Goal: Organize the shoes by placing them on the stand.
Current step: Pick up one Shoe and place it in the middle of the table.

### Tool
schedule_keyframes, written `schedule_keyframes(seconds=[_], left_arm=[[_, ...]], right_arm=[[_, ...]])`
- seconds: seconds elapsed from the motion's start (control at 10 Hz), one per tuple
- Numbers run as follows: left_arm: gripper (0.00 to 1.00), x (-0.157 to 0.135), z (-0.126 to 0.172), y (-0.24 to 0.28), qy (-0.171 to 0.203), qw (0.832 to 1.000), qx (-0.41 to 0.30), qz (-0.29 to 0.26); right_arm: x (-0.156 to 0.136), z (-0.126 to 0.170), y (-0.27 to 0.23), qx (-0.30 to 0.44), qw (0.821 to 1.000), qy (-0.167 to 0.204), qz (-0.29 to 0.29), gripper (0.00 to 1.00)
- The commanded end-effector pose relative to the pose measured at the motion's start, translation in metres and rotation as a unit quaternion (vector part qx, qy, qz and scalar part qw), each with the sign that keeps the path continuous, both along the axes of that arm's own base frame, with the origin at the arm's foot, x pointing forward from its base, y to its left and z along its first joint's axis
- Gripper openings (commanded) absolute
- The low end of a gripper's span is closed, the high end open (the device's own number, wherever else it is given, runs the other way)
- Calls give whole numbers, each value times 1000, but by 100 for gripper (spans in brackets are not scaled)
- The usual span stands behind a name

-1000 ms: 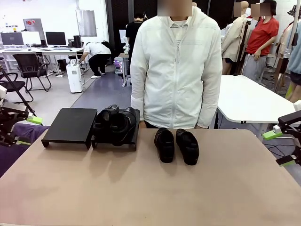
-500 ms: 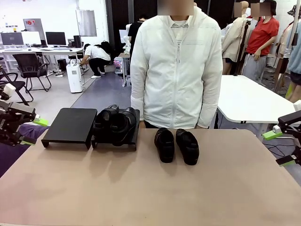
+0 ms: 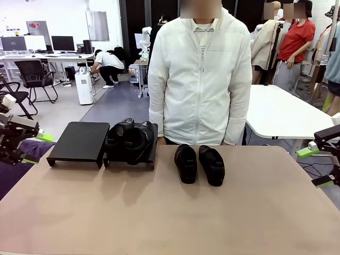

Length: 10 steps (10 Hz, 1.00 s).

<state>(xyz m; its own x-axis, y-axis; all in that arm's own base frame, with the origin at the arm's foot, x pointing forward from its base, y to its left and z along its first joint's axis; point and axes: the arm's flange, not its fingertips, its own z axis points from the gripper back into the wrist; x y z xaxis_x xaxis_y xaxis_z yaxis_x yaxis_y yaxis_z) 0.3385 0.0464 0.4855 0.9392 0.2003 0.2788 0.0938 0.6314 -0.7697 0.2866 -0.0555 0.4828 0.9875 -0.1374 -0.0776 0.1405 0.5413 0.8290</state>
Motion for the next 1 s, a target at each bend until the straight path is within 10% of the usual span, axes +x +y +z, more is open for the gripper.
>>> schedule_keyframes(seconds=[0.0, 0.3, 0.6, 0.9], left_arm=[[100, -3, 0, 3, -5, 1000, 3, -10], [100, -3, 0, 3, -5, 1000, 3, -10], [100, -3, 0, 3, -5, 1000, 3, -10], [100, -3, 0, 3, -5, 1000, 3, -10]], right_arm=[[-1, 2, -4, -3, 1000, -7, 8, 100], [0, 0, 0, 0, 1000, 0, 0, 100], [86, 17, 153, -162, 984, 10, 69, 100], [134, -24, 279, -298, 955, 4, 9, 100]])
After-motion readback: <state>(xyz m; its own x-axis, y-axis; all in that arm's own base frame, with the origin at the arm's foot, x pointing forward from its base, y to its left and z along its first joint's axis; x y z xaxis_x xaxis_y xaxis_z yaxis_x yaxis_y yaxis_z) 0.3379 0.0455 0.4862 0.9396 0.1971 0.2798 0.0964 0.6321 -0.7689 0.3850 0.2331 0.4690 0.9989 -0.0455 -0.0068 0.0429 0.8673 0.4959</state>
